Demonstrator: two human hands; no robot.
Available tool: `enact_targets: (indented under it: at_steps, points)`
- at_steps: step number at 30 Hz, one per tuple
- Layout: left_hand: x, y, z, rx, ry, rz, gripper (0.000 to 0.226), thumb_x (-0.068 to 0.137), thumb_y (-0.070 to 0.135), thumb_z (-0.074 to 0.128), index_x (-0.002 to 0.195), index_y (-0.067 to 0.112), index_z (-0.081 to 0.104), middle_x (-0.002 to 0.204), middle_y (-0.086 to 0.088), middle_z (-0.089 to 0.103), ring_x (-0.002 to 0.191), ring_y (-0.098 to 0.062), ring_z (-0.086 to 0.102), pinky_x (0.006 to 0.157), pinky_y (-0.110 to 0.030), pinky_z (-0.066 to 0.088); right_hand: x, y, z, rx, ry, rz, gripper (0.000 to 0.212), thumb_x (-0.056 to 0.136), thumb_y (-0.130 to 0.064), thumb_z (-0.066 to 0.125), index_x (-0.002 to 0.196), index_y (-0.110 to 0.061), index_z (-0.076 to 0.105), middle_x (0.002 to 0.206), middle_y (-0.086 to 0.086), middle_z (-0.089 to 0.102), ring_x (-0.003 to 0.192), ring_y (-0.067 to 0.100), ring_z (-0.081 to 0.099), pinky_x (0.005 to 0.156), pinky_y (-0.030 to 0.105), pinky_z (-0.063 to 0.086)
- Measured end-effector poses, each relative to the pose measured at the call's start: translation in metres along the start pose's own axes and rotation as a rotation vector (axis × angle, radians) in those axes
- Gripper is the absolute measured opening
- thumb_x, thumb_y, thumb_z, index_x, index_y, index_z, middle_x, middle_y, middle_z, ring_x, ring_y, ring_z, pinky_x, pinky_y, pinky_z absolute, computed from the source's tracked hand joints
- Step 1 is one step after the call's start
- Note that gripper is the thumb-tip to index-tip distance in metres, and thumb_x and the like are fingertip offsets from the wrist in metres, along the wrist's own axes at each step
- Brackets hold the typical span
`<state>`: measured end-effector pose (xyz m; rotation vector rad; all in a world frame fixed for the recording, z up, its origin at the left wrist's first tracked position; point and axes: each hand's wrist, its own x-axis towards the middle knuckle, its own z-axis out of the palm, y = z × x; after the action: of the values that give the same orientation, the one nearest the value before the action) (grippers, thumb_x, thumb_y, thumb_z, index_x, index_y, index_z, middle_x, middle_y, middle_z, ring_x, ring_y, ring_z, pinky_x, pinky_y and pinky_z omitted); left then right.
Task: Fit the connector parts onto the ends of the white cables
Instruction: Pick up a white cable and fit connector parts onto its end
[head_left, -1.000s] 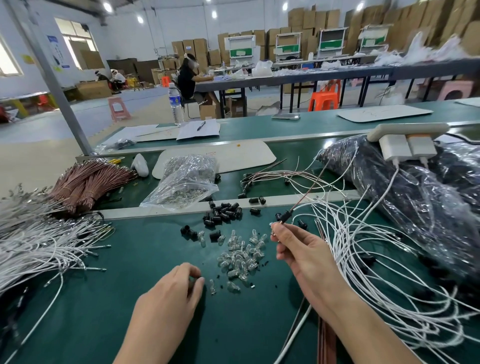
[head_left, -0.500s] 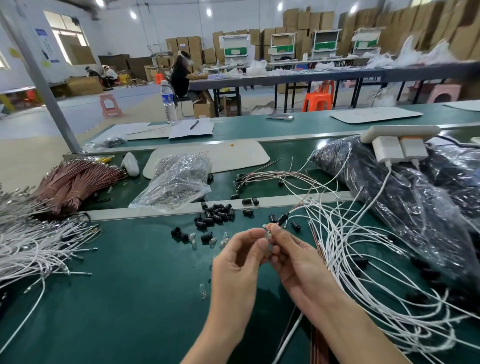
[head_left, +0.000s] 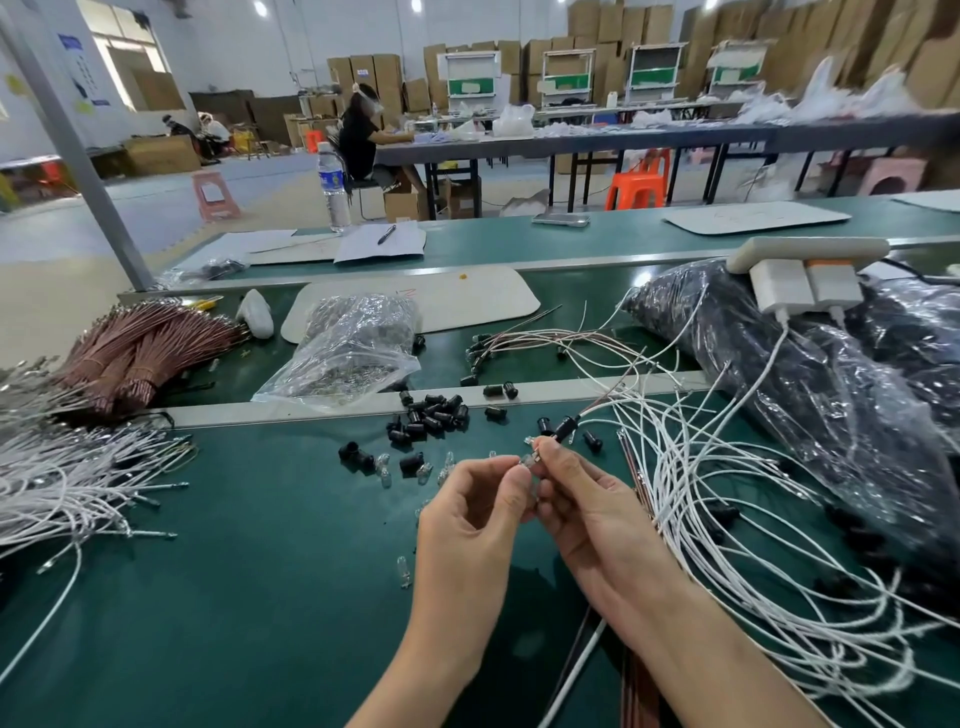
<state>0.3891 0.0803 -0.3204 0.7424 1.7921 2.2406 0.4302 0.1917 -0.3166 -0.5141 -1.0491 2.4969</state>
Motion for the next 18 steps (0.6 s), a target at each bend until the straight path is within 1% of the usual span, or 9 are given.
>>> enact_targets:
  at_steps: [3,8,14,18]
  points:
    - [-0.0008,-0.0002,-0.0005,0.011,-0.011,0.001,0.006,0.093,0.018,0.068,0.096,0.017,0.072,0.086,-0.001,0.076,0.08,-0.013,0.073,0.074,-0.018,0.055,-0.0014,-0.0007,0.0004,-0.003,-0.001,-0.001,0.021,0.06,-0.03,0.084,0.074,-0.014,0.081,0.072,0.001,0.073,0.055,0.004,0.063,0.053,0.015,0.052]
    - [0.0008,-0.0014,-0.0019,0.03,0.004,-0.001,0.006,0.094,0.016,0.068,0.093,0.019,0.073,0.086,-0.002,0.077,0.078,-0.012,0.073,0.072,-0.017,0.055,-0.0013,0.0002,0.002,0.005,-0.001,-0.008,0.023,0.057,-0.03,0.085,0.074,-0.015,0.081,0.073,0.002,0.073,0.056,0.004,0.063,0.054,0.016,0.053]
    - [0.0003,-0.0038,-0.0037,0.081,0.004,0.01,0.005,0.094,0.021,0.068,0.094,0.02,0.073,0.086,-0.001,0.076,0.079,-0.012,0.073,0.072,-0.018,0.055,-0.0019,0.0004,0.0004,-0.039,-0.001,-0.024,0.025,0.06,-0.03,0.085,0.079,-0.014,0.081,0.074,0.004,0.074,0.058,0.005,0.064,0.056,0.017,0.054]
    - [0.0012,-0.0054,-0.0047,0.108,0.002,0.005,0.009,0.093,0.026,0.067,0.095,0.021,0.073,0.086,0.001,0.076,0.08,-0.013,0.072,0.074,-0.021,0.056,-0.002,0.0013,0.0005,-0.07,0.01,-0.03,0.027,0.06,-0.032,0.086,0.079,-0.014,0.082,0.075,0.004,0.074,0.058,0.005,0.065,0.056,0.017,0.054]
